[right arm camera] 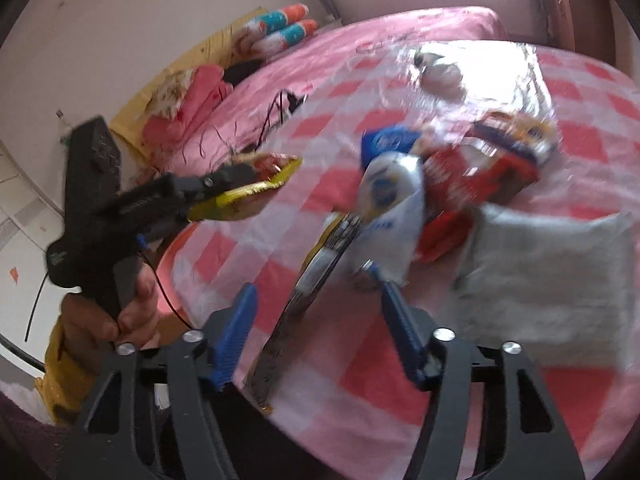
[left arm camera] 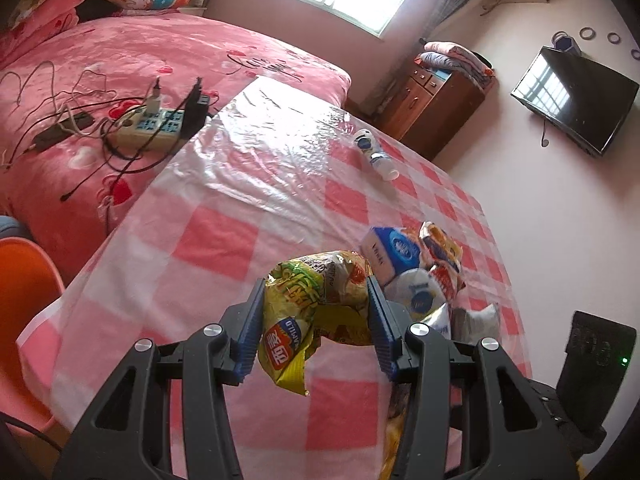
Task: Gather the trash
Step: 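Carry yellow bag and dark strip wrapper to the orange bucket, open both tools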
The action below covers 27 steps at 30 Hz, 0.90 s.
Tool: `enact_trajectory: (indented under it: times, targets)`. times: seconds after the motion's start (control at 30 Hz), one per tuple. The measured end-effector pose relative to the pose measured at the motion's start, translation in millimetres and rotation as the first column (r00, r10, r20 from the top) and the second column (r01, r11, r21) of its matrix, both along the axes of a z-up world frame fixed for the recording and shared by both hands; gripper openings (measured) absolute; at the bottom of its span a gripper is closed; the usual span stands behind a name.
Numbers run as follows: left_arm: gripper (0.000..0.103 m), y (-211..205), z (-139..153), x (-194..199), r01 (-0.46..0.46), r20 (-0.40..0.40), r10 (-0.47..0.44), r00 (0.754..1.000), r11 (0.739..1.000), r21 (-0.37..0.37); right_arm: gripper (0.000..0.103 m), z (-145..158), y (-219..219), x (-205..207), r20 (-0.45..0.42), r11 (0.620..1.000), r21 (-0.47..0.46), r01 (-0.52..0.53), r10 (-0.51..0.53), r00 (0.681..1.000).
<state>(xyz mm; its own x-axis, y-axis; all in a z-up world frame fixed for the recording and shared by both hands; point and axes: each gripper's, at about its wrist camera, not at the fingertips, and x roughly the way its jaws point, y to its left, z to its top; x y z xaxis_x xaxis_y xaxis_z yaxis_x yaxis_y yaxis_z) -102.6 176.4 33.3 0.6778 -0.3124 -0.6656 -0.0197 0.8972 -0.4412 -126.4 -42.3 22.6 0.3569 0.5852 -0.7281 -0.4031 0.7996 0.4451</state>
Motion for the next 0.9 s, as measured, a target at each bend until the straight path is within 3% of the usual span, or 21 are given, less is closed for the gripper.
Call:
enact_trajectory:
  times: [0.1, 0.27, 0.77, 0.9]
  targets:
    - [0.049, 8.0, -0.5, -10.0, -0.005, 0.001, 0.005, 1.0, 1.0, -0.005, 0.043, -5.7, 12.2, -3.4, -0.021, 1.0, 0.004, -0.016, 0.016, 1.0]
    - [0.049, 20.8, -4.9, -25.0, -0.014, -0.005, 0.014, 1.0, 1.0, -0.017, 0.035, -10.1, 28.6, -4.9, -0.003, 0.999, -0.046, -0.011, 0.011, 1.0]
    - [0.049, 51.1, -21.1, -55.6, -0.05, -0.025, 0.049, 0.998, 0.997, -0.054, 0.034, -15.0, 44.0, -7.9, 0.059, 0.992, -0.121, 0.02, -0.013, 0.998]
    - [0.049, 53.9, -22.8, -60.3, -0.048, -0.025, 0.047, 0.999, 0.997, -0.064, 0.028, -15.0, 45.7, -7.8, 0.068, 0.989, -0.148, 0.029, -0.019, 0.997]
